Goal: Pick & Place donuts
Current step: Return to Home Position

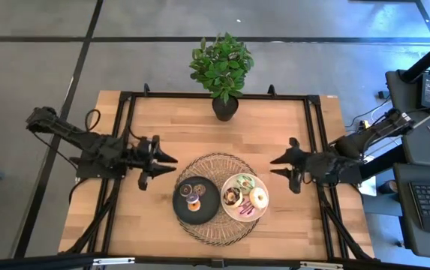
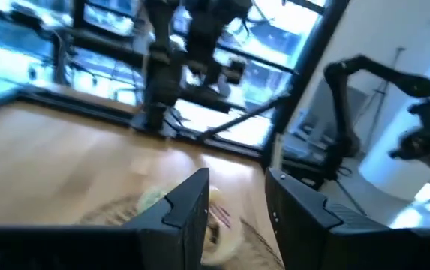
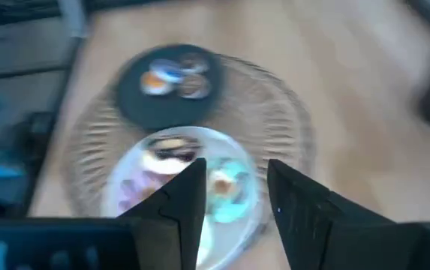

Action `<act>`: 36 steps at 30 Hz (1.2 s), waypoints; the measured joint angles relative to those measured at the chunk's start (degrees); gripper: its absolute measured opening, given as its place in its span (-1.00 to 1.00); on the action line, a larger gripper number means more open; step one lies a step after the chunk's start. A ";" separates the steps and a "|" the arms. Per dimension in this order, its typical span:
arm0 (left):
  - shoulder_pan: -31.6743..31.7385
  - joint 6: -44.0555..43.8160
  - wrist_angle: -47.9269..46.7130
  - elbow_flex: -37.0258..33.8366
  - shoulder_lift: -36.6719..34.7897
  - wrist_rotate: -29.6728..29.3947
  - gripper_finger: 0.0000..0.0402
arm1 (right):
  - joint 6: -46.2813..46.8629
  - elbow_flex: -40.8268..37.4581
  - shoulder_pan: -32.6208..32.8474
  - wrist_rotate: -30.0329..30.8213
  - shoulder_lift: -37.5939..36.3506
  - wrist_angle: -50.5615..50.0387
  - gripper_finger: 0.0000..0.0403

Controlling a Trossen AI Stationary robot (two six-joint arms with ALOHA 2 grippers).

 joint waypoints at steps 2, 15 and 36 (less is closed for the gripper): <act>2.62 1.51 0.49 0.00 -0.08 0.32 -0.37 | -3.62 -3.85 -1.60 -5.36 -3.06 5.70 -0.28; 18.26 2.90 3.11 -0.07 5.71 17.25 -0.37 | -6.81 -30.36 -15.03 -35.29 -20.37 43.50 -0.28; 23.01 1.27 13.42 -18.72 -14.50 12.60 -0.37 | -6.47 -40.53 -23.98 -41.04 -45.32 41.92 -0.28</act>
